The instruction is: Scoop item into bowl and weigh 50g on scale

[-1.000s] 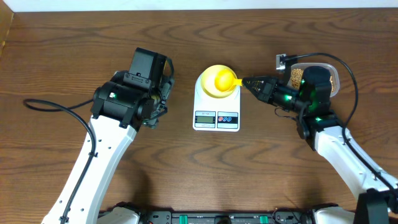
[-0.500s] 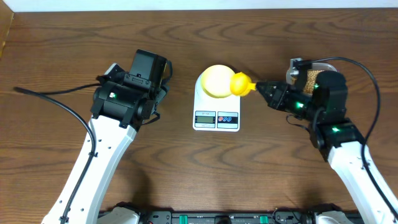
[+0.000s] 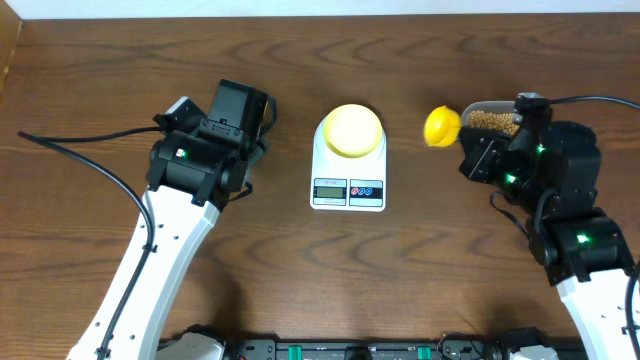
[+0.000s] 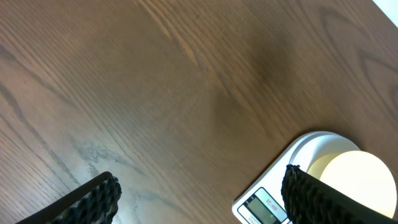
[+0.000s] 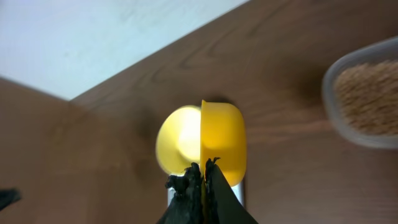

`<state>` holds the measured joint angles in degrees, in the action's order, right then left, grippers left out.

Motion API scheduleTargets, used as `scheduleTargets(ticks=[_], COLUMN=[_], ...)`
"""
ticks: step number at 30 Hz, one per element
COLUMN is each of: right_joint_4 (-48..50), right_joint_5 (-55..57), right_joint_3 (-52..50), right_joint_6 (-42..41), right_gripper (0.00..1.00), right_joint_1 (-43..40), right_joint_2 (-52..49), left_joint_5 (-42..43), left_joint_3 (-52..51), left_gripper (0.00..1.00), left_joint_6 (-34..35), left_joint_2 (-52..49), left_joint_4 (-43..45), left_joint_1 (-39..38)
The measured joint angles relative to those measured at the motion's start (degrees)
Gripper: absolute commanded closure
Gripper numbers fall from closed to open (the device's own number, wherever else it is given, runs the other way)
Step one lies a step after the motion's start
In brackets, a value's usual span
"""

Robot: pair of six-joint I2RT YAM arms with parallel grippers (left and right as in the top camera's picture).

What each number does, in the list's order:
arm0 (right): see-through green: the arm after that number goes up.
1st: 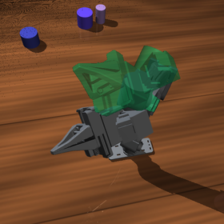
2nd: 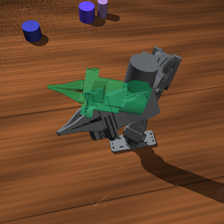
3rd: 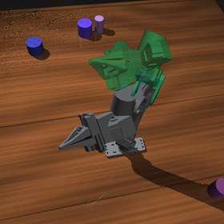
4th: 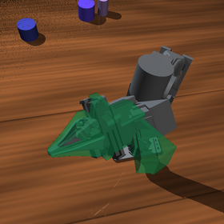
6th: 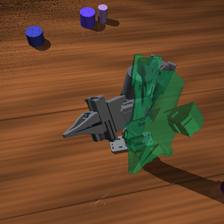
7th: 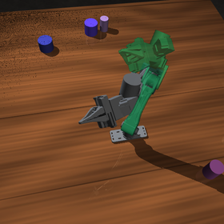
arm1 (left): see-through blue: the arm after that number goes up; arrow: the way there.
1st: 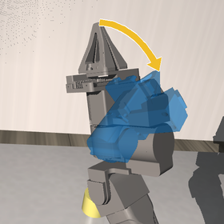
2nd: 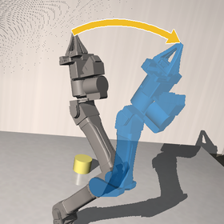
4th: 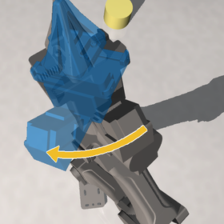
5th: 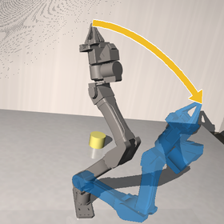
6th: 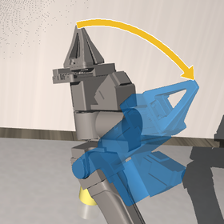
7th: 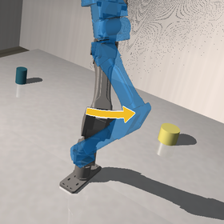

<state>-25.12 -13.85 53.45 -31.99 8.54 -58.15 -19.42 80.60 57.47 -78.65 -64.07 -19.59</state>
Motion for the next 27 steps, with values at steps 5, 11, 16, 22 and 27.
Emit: scheduleTargets(ticks=[5, 11, 16, 22, 27], right_joint_4=[-1.1, -1.4, -1.2, -1.2, -1.9], right_joint_5=[4.5, 6.4, 7.0, 7.3, 7.3], right_joint_3=[0.3, 0.3, 0.3, 0.3, 0.3], right_joint_6=[1.5, 2.2, 2.5, 2.5, 2.5], right_gripper=[0.99, 0.99, 0.99, 0.99, 0.99], right_joint_1=[0.0, 0.0, 0.0, 0.0, 0.0], right_joint_2=[0.5, 0.5, 0.5, 0.5, 0.5], left_joint_5=[0.0, 1.9, 9.1, 16.8, 18.8], left_joint_3=[0.0, 0.0, 0.0, 0.0, 0.0], left_gripper=[0.28, 0.5, 0.92, 0.92, 0.92], left_joint_6=[-7.3, -24.4, -39.5, -51.8, -60.3], left_joint_2=[0.0, 0.0, 0.0, 0.0, 0.0], left_joint_4=[0.5, 1.1, 1.9, 2.7, 3.0], left_joint_1=[0.0, 0.0, 0.0, 0.0, 0.0])
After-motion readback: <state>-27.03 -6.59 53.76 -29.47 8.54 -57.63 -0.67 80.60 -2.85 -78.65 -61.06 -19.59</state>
